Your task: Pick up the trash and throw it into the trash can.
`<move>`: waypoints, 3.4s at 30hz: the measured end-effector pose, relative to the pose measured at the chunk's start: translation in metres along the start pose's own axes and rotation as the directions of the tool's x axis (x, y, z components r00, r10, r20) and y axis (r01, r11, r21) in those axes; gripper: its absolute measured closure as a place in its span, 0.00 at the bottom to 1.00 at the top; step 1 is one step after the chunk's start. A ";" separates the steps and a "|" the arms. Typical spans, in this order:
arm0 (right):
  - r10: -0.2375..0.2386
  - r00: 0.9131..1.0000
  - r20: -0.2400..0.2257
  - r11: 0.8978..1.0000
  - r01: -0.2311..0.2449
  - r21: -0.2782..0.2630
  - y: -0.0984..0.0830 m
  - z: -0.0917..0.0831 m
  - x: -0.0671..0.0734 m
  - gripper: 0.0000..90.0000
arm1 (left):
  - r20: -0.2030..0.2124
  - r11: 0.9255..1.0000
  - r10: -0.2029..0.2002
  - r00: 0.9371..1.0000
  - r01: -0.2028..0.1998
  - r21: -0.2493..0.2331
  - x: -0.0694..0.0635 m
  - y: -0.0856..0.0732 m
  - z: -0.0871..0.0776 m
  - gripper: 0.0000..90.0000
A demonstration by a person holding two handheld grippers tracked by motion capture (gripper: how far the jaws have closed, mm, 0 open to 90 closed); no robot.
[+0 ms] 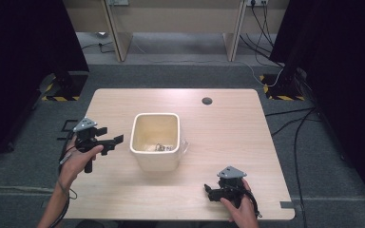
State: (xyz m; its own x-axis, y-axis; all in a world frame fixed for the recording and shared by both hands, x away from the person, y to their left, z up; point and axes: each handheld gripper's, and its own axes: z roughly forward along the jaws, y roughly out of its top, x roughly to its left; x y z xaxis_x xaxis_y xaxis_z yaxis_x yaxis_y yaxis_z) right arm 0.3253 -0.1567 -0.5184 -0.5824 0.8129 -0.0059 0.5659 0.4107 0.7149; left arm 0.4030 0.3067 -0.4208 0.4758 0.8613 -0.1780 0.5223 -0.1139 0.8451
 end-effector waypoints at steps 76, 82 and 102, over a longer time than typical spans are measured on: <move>-0.001 1.000 0.000 1.000 0.001 0.001 0.000 0.000 0.000 0.11 | -0.013 0.986 0.053 0.998 -0.050 0.159 -0.017 -0.107 0.030 0.17; -0.003 1.000 -0.001 1.000 0.003 0.000 0.000 0.000 0.000 0.11 | -0.013 0.982 0.081 0.997 -0.078 0.169 -0.023 -0.110 0.027 0.17; -0.001 1.000 -0.001 1.000 0.001 -0.001 0.000 0.000 0.000 0.11 | -0.041 0.969 0.157 0.987 -0.146 0.202 -0.037 -0.117 0.022 0.16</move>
State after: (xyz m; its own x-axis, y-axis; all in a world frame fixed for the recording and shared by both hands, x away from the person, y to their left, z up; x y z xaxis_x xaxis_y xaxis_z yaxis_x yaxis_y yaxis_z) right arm 0.3246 -0.1567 -0.5185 -0.5838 0.8119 -0.0060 0.5648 0.4114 0.7153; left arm 0.3400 0.2772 -0.5239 0.5222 0.8525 -0.0220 0.5793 -0.3357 0.7428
